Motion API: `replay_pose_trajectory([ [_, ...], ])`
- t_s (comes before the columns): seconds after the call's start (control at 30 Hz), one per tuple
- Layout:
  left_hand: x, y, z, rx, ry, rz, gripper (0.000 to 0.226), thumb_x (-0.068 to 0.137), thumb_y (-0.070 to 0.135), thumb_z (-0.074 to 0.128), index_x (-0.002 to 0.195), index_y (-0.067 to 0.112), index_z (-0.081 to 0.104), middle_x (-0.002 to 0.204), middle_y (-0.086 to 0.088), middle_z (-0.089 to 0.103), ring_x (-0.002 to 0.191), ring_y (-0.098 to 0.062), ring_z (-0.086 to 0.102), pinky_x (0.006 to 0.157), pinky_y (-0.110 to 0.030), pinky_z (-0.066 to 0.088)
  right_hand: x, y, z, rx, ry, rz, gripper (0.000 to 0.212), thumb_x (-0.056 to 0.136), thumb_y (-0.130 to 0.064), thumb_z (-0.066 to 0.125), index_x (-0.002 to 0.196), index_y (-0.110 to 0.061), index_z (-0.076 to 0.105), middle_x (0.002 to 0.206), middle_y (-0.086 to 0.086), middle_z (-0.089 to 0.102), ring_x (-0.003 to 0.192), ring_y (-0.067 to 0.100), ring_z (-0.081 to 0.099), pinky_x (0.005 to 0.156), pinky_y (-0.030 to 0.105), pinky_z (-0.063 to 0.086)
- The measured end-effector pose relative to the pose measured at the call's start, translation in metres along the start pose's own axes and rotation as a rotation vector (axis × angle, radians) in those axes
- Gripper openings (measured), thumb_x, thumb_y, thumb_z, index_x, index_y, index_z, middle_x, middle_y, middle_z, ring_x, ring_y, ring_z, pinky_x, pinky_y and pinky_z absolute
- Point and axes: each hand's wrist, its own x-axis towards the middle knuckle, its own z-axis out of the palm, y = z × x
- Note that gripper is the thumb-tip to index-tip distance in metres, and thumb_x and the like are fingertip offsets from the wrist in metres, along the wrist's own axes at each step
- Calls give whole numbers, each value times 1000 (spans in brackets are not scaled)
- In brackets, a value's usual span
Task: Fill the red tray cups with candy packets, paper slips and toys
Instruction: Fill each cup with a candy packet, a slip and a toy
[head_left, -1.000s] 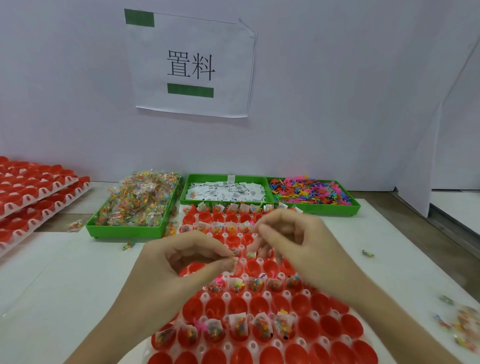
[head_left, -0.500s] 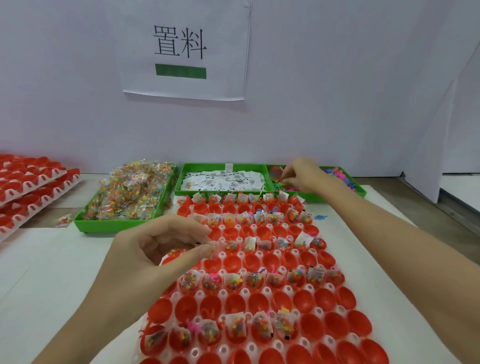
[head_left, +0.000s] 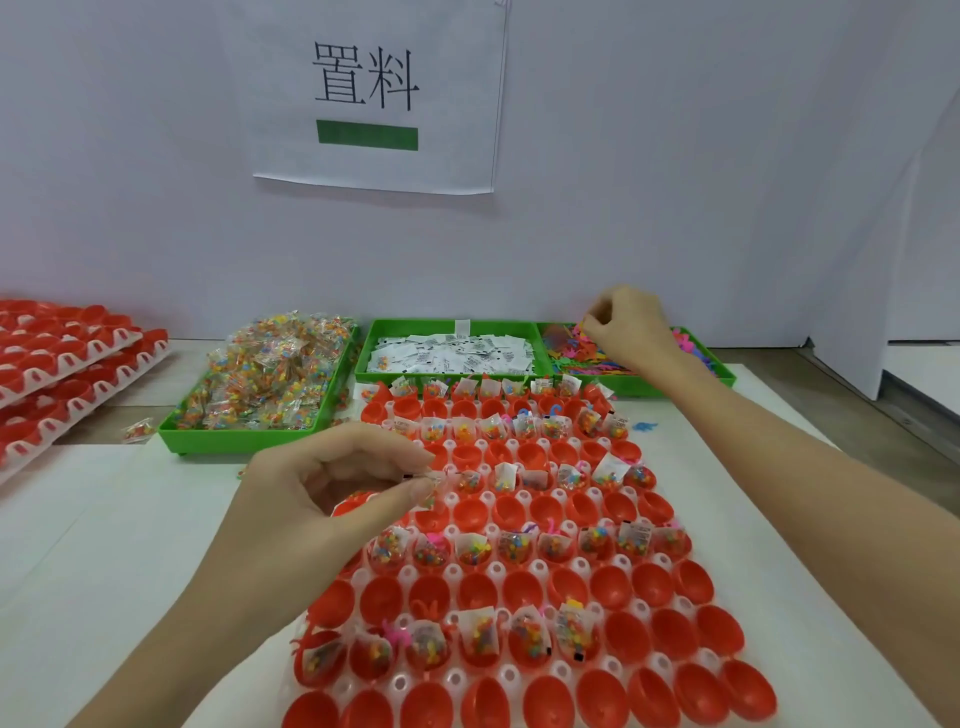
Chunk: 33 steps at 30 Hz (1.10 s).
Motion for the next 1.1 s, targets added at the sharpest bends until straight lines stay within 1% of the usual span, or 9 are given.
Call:
replay_pose_trajectory([
  [0.07, -2, 1, 2, -21, -1, -18, 19, 72, 20, 85, 90, 22, 81, 90, -5, 79, 87, -22, 77, 79, -23, 60, -19, -8, -18, 308, -17, 65, 16, 100, -11, 59, 102, -1, 71, 87, 10, 76, 69, 17, 72, 62, 24, 55],
  [0.13, -5, 3, 6, -44, -12, -28, 18, 73, 20, 86, 91, 22, 82, 91, -6, 80, 88, -22, 77, 81, -25, 60, -49, -21, -36, 595, -113, 78, 15, 103, -10, 57, 108, 0, 66, 85, 12, 77, 73, 22, 76, 64, 28, 61],
  [0.2, -8, 5, 12, -48, -26, -28, 18, 73, 20, 86, 91, 22, 82, 91, -5, 80, 88, -20, 77, 81, -24, 60, -85, -33, -51, 696, -190, 30, 14, 103, -12, 57, 110, -4, 66, 86, 12, 78, 80, 29, 76, 70, 34, 63],
  [0.3, -13, 8, 22, -50, -36, -36, 17, 75, 20, 86, 91, 23, 83, 87, -4, 80, 85, -18, 77, 78, -22, 60, -141, -49, -66, 815, -315, -85, 14, 102, -10, 59, 111, -8, 70, 88, 11, 77, 78, 25, 75, 67, 26, 59],
  [0.4, -17, 9, 30, -54, -50, -48, 17, 76, 19, 86, 91, 26, 82, 88, -2, 80, 85, -16, 77, 77, -22, 60, -190, -60, -74, 844, -413, -175, 22, 101, -7, 61, 114, -18, 73, 86, 7, 76, 74, 16, 72, 69, 22, 56],
  [0.53, -19, 9, 39, -29, -70, -39, 16, 76, 22, 86, 92, 25, 82, 90, -1, 80, 87, -17, 77, 77, -33, 64, -220, -66, -75, 855, -438, -214, 33, 98, -3, 63, 118, -27, 75, 84, 6, 76, 74, 17, 73, 70, 23, 57],
  [0.67, -19, 9, 42, -38, -82, -51, 18, 76, 24, 86, 93, 24, 82, 90, -2, 79, 87, -19, 77, 79, -40, 64, -227, -65, -74, 898, -391, -137, 17, 93, -6, 72, 103, -19, 77, 81, 8, 78, 74, 23, 76, 65, 26, 59],
  [0.87, -16, 8, 41, -52, -112, -25, 17, 74, 28, 87, 90, 26, 82, 89, -1, 80, 87, -18, 77, 81, -27, 62, -227, -58, -80, 878, -288, -101, 12, 89, -8, 76, 93, -20, 78, 80, 5, 79, 73, 20, 77, 62, 24, 59],
  [1.1, -18, 9, 50, -32, -153, 48, 15, 77, 22, 86, 91, 26, 81, 89, -2, 79, 85, -21, 77, 76, -24, 60, -236, -62, -82, 791, -403, -172, 11, 88, -20, 80, 94, -29, 80, 84, -8, 79, 82, 8, 77, 76, 15, 57],
])
